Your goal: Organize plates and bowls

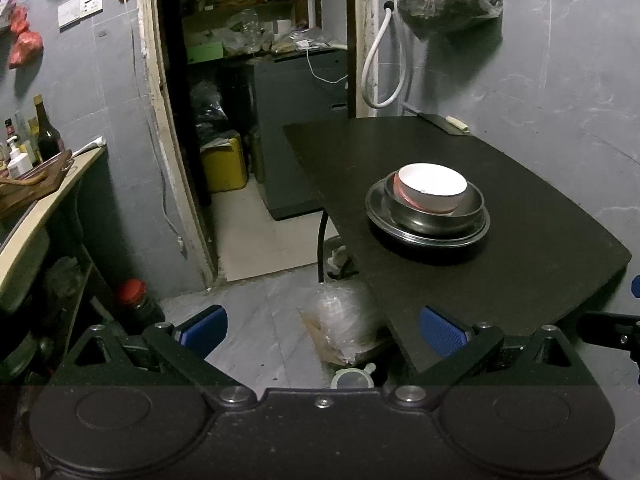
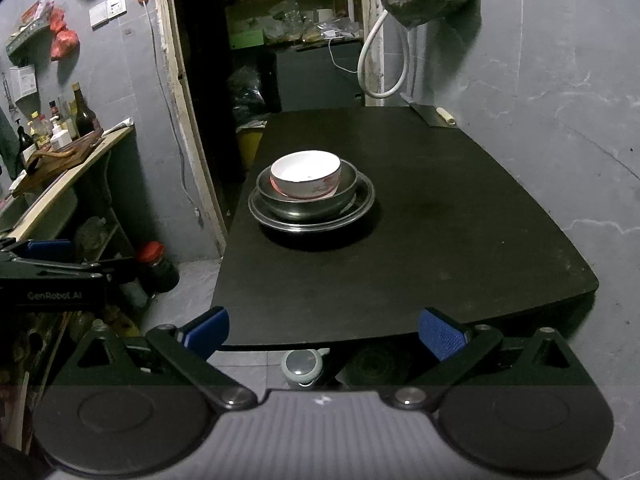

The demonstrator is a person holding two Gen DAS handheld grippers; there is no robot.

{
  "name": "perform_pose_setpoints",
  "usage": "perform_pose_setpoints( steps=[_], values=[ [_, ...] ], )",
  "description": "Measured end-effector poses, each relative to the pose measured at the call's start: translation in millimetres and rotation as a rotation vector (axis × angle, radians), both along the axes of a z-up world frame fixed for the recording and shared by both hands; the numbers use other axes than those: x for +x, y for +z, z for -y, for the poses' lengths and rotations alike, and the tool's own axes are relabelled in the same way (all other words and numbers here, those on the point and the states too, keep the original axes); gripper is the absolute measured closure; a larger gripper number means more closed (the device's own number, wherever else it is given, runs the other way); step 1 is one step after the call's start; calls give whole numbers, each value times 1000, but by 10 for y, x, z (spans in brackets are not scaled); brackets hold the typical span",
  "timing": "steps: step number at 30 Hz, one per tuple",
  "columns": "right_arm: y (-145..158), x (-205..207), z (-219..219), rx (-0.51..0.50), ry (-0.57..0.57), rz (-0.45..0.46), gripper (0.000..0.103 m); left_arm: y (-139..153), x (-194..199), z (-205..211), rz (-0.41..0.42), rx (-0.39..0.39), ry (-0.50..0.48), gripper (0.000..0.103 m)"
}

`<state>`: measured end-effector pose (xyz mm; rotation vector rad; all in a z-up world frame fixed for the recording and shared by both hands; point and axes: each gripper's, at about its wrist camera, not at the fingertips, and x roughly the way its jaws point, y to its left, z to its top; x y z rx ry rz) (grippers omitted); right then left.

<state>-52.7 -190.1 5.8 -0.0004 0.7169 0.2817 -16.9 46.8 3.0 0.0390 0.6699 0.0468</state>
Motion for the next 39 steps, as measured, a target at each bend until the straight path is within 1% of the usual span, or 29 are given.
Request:
perform_pose_setpoints(
  steps=[39],
  values=[
    [0,-16,48,3,-6,13,0,16,-23,-4,14,9,-12,1]
  ],
)
